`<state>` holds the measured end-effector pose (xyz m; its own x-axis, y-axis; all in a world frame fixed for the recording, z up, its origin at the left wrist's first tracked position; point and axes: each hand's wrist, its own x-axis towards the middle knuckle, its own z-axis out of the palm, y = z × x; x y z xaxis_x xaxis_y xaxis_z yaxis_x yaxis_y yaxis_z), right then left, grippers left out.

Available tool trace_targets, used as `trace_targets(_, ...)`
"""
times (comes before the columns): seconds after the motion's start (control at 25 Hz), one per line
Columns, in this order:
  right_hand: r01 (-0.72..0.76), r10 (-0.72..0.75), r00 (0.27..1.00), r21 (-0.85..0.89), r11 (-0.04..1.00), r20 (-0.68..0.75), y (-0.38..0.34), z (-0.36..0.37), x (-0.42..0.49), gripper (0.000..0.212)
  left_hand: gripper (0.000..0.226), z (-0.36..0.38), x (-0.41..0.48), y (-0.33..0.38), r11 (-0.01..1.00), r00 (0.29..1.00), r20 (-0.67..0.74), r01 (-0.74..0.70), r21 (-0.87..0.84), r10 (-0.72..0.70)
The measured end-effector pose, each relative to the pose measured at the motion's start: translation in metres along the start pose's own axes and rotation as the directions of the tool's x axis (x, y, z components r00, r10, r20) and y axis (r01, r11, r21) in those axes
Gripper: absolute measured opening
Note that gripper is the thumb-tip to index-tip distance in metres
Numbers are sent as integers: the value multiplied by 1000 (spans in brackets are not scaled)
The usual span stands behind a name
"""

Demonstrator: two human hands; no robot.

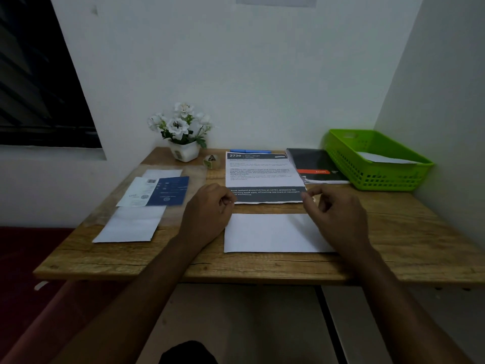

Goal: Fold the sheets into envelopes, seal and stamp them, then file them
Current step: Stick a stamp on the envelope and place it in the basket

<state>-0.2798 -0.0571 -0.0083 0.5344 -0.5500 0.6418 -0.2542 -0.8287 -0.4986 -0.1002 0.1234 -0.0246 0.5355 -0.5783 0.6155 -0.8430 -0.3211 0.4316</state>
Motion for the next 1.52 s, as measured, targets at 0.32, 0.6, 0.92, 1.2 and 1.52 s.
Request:
trace_targets(0.32,172,-169,950,12,985,262,-48,63,55,13,14,2,39,-19,971,997,50,-66,228,56)
trace_targets(0.6,213,-214,898,46,976,385,-69,140,99,12,16,5,50,-44,970,992,-72,114,214,-101)
trace_targets(0.92,221,-144,852,-96,971,504,-82,213,146,31,14,7,50,-55,967,987,-77,155,200,-142)
trace_targets(1.2,299,-137,812,-204,932,567,-80,232,162,18,13,7,53,-57,970,984,-92,169,177,-155)
trace_targets(1.52,-280,-36,818,451,848,575,-74,167,111,5,60,5,55,-60,966,954,-159,257,-15,-256)
